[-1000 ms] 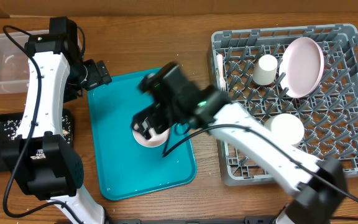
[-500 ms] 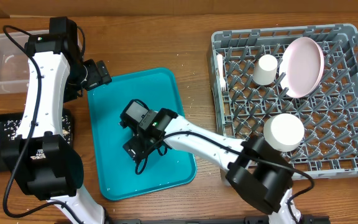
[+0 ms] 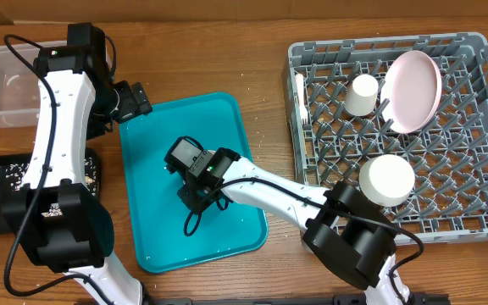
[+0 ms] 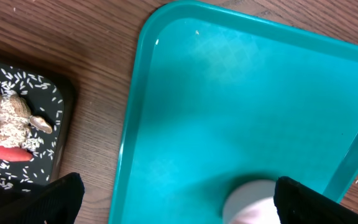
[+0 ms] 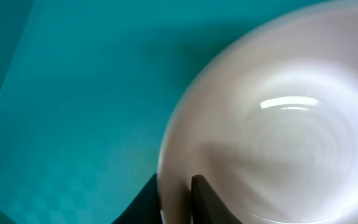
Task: Sort waste into correct bins and load items into the dishwasher rack
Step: 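Move the right gripper to the pink bowl on the tray and grip it, then carry the pink bowl into the rack's right side and lower it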
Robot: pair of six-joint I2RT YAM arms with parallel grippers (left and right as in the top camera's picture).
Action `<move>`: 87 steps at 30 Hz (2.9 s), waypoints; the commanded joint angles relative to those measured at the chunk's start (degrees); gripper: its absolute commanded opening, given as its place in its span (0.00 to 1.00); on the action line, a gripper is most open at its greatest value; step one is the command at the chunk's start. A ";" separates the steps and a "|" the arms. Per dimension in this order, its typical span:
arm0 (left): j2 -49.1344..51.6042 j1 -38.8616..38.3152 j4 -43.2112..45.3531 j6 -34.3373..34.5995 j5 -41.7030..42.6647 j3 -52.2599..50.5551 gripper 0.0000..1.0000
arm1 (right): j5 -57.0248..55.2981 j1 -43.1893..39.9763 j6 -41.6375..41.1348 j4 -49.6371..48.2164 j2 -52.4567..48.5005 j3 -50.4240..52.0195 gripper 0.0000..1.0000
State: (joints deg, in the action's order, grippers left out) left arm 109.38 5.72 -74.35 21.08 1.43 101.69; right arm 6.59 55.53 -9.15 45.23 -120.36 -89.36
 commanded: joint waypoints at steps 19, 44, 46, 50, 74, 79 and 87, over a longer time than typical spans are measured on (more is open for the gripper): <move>-1.11 -0.15 0.02 0.81 -0.37 1.07 1.00 | 7.56 -16.98 -9.60 21.14 20.96 -13.25 0.04; -1.11 -0.15 0.02 0.81 -0.37 1.07 1.00 | 67.28 -100.30 34.23 48.15 34.32 -0.31 0.04; -1.11 -0.15 0.02 0.81 -0.37 1.07 1.00 | 69.57 -104.04 36.52 47.36 34.32 3.43 0.04; -1.11 -0.15 0.02 0.81 -0.37 1.07 1.00 | 74.55 -109.68 36.83 39.71 34.29 11.93 0.04; -1.11 -0.15 0.02 0.81 -0.37 1.07 1.00 | 77.09 -103.32 24.41 -1.20 26.03 22.18 0.07; -1.11 -0.15 0.02 0.81 -0.37 1.07 1.00 | 75.93 -101.18 22.16 -4.79 25.81 22.18 0.07; -1.11 -0.15 0.02 0.81 -0.37 1.07 1.00 | 69.66 -100.85 17.20 -6.23 25.81 22.18 0.07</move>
State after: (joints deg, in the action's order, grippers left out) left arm 109.38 5.72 -74.35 21.08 1.43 101.69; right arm 80.18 -45.36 12.53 39.79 -94.43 -67.09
